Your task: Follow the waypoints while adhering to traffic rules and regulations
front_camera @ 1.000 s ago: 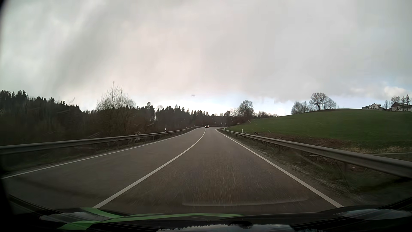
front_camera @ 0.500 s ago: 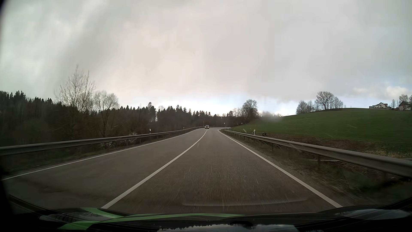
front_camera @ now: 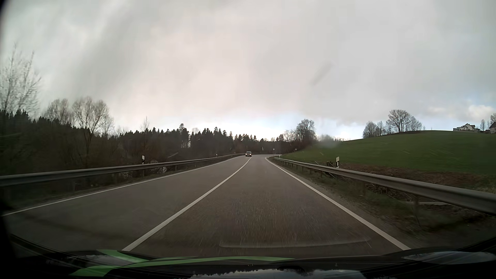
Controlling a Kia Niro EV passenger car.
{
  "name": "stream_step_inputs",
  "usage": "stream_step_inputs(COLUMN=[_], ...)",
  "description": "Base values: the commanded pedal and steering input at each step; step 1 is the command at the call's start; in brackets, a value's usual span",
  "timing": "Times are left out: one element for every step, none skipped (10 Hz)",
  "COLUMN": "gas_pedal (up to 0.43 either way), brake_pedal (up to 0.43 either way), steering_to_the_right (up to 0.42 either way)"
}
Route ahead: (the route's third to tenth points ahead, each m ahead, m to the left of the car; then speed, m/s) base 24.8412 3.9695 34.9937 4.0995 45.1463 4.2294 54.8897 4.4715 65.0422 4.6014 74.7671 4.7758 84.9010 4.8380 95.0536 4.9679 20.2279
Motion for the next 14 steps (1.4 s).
stream_step_inputs(gas_pedal=[0.189, 0.189, 0.189, 0.189, 0.189, 0.189, 0.189, 0.189, 0.189, 0.189, 0.189, 0.189, 0.189, 0.197], brake_pedal=[0.000, 0.000, 0.000, 0.000, 0.000, 0.000, 0.000, 0.000, 0.000, 0.000, 0.000, 0.000, 0.000, 0.000], steering_to_the_right=[-0.008, -0.008, -0.008, -0.007, -0.008, -0.008, -0.008, -0.008, -0.008, -0.008, -0.007, -0.005, -0.004, -0.004])
